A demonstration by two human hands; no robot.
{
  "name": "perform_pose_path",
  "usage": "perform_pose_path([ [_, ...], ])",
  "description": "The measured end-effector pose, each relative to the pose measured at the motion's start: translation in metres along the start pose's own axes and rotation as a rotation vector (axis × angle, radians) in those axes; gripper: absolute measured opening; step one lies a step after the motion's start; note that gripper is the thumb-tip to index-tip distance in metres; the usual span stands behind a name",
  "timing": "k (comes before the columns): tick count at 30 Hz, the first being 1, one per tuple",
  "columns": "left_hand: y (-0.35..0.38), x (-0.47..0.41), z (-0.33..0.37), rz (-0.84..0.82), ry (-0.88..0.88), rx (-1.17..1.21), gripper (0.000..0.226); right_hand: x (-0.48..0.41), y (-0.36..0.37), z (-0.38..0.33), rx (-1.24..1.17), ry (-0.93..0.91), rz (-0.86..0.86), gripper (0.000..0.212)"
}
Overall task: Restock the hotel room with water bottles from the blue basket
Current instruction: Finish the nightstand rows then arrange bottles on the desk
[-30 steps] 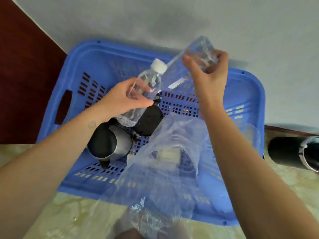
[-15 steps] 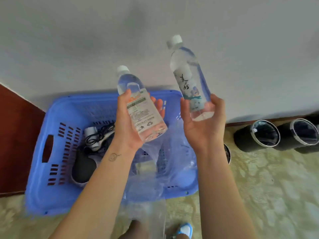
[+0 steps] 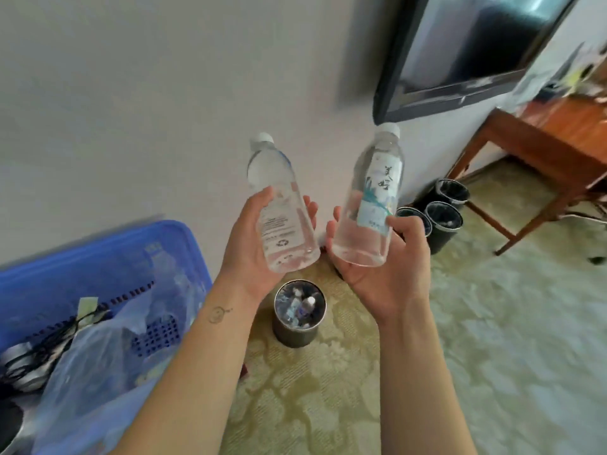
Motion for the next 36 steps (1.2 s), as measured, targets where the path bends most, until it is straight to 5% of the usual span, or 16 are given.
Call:
perform_pose_path([
  [9,0.118,-0.026,-0.108,-0.209,-0.124,-0.213,0.061,0.108,-0.065,-0.145,0.293,-0.330,0.331,0.053],
  [15,0.163,-0.048,-0.161,-0.272,-0.190,-0.369,0.065,0.144,-0.101,-0.194,0.280,-0.464,0.460,0.056],
  [25,0.222,-0.135,-0.206,-0.528,-0.205,-0.375,0.026,0.144,-0.133,-0.269,0.377,-0.620,0.602,0.051],
  [31,0.267,-0.194,-0.220,-0.663,-0.266,-0.481,0.046,0.118,-0.138,-0.318,0.331,-0.720,0.652,0.055],
  [36,0.289,-0.224,-0.238,-0.718,-0.320,-0.493,0.034,0.109,-0.153,-0.336,0.361,-0.761,0.699,0.058],
])
Point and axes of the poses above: each hand's wrist, its own x-axis away from the middle knuckle, its own y-axis out of the palm, z = x × y, the point moved 4 cm from there along -x, towards the middle knuckle, and after that the axes turned 5 degrees about -z, right-handed, at the moved point
